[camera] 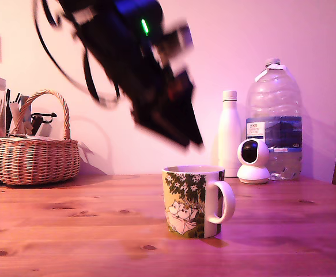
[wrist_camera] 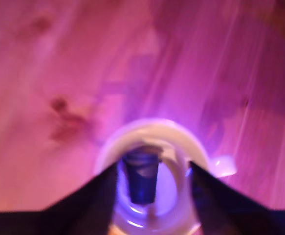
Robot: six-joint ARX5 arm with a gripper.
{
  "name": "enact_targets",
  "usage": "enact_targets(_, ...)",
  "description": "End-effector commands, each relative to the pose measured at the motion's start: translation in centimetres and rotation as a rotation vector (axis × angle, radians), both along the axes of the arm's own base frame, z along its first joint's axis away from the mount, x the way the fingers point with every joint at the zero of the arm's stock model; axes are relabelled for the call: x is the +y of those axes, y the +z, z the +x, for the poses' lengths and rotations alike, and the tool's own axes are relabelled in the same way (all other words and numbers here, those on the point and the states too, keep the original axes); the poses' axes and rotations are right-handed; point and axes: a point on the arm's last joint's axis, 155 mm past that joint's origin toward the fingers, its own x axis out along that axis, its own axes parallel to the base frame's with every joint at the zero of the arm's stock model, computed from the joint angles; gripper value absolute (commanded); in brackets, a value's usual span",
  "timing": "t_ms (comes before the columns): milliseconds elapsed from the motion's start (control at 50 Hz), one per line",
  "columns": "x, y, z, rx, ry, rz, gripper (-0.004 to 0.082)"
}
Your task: Pick up the coffee capsules from the table one by one and drop them inside the nearest coffee cup
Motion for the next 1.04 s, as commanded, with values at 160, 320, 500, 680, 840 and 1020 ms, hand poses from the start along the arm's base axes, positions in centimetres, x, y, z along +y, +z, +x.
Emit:
enact_targets(160,3.2,2.2,0.2,-0.047,0.093,-0.086,-0.0022)
enact_targets(320,6.7,4.3,1.0,-0.114,0.167,-0.132,-0.0022)
enact_targets(500,10.6,7.2,1.2,-0.167,0.27,-0.186,-0.0022)
enact_targets(680,14.1,7.9,0.6,-0.192,0.355,-0.21,-0.0022)
enact_targets(840,16.3,8.1,-0.2,-0.203,0.418,-0.226,-0.0022)
enact_targets(1020,17.5,9.2,-0.6,-0.219,0.453,-0.246,-0.0022)
